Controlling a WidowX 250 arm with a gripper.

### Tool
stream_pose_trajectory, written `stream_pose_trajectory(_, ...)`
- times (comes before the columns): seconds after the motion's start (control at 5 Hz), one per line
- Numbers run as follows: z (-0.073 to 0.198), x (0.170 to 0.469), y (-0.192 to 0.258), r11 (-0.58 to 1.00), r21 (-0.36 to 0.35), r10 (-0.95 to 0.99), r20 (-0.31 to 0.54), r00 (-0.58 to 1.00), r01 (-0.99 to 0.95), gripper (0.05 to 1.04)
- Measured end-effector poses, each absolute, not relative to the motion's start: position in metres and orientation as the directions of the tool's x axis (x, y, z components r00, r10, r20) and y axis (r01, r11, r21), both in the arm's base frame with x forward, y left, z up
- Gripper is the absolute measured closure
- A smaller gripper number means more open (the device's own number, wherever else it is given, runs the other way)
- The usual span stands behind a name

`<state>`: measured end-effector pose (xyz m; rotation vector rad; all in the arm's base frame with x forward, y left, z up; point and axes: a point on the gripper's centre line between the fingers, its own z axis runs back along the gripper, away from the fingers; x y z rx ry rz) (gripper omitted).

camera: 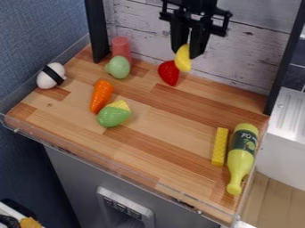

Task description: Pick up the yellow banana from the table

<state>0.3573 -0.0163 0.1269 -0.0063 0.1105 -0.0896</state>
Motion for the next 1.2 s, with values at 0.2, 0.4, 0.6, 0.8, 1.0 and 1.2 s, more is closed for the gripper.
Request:
stream_pose_trajectory(0.2,0.125,0.355,-0.017,1.000,-0.003,0.029,-0.112,0.993,-0.029,0.741)
stream_pose_trajectory(0.4,0.122,0.355,-0.001,0.995,0.000,0.097,-0.117,0.988,-0.098,0.741)
stream_pose_trajectory(0.6,0.123,0.352,0.039,0.991,-0.004,0.131,-0.115,0.985,-0.133,0.741)
stream_pose_trajectory(0.8,0.126,0.349,0.076,0.996,-0.022,0.079,-0.102,0.992,-0.082,0.741)
stream_pose_trajectory(1.0,0.130,0.351,0.114,1.000,-0.024,-0.002,-0.090,0.996,-0.001,0.741)
stream_pose_trajectory(1.2,0.124,0.350,0.141,0.997,-0.033,-0.073,-0.101,0.992,0.070,0.741)
